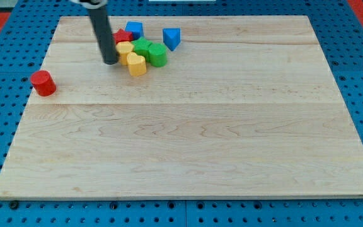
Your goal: Slide the red star to the red circle
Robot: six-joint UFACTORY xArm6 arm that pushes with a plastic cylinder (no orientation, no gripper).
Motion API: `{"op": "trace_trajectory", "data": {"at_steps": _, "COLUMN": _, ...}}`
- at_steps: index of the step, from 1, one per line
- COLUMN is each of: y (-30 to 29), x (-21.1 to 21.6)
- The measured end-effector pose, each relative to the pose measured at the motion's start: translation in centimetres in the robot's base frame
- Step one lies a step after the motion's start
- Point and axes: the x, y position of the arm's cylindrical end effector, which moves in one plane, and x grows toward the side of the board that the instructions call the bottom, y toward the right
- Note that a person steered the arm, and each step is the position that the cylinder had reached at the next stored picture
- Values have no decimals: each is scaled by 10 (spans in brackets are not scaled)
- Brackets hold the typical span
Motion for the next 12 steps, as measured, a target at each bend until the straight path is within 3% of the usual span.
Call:
{"op": "trace_trajectory", "data": {"at_steps": 3, "y": 140, "x": -1}}
{"op": "trace_trajectory", "data": {"at_steps": 4, "y": 148, "x": -42}}
{"op": "trace_trajectory", "data": {"at_steps": 9, "y": 58, "x": -135}}
{"op": "trace_trajectory", "data": {"at_steps": 11, "y": 41, "x": -84}}
{"op": "trace_trajectory", "data": {"at_steps": 12, "y": 26, "x": -78}}
